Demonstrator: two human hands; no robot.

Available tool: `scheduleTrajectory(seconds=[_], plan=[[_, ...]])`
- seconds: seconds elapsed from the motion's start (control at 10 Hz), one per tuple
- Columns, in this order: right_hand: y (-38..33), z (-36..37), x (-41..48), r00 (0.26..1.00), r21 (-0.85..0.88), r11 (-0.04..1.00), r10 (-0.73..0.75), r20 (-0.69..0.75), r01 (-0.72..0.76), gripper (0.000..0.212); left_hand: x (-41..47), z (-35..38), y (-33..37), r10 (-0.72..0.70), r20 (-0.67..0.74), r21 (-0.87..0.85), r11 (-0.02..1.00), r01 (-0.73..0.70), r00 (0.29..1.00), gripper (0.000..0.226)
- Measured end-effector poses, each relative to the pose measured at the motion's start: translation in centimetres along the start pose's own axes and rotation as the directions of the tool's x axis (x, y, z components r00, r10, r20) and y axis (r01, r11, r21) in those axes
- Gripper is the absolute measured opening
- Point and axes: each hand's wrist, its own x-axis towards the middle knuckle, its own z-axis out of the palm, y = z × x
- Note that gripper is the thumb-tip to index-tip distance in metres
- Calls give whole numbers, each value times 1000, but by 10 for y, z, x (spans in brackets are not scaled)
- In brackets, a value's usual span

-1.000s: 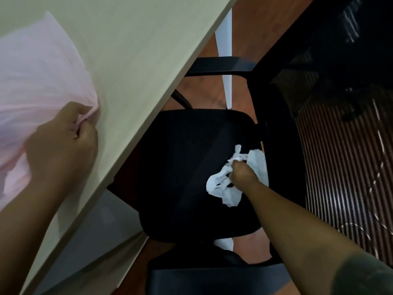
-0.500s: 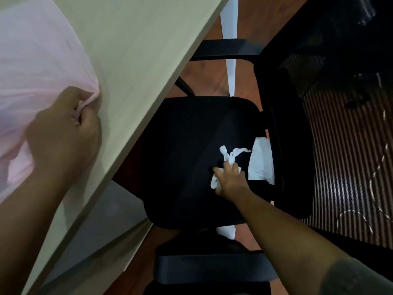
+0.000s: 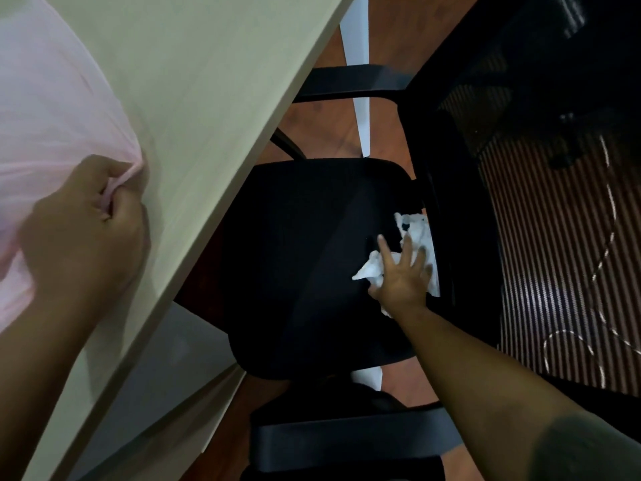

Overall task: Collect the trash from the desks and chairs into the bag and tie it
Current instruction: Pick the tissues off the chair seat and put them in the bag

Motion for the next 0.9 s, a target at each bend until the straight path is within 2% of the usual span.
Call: scheduleTrajectory(seconds=[0.1,0.2,0.3,0.4,0.5,0.6,0.7,0.8,0.9], plan=[[3,-3,7,989,89,988,122,77,-129,112,2,4,-3,14,-44,-42,999,-16,999,26],[9,-12,15,965,210,952,185,187,-224,99,3,7,-6,-5,-33,-81,997,2,999,34],[9,-10,25,968,321,914,234,88,-250,61,6,9,-8,-18,-1,-91,996,18,1000,39],[13,-6,39,956,298,909,273,105,-292,40,4,9,-8,21,1,-64,998,-20,1000,29],[10,1,43,967,265,932,219,131,-247,29,1,7,-8,15,-9,-71,997,-16,1000,22],[-9,10,29,981,256,963,31,190,-80,23,0,4,-3,20,-38,-1,1000,-20,999,19],[-38,2,-8,971,302,950,-146,191,83,25,-4,-1,6,42,14,15,999,-42,999,16],[-48,0,-25,957,349,929,-205,206,123,25,-4,-8,12,28,91,25,999,-30,995,10],[-52,-12,-33,947,313,932,-251,200,181,25,-9,-14,20,-18,75,6,1000,17,997,17]])
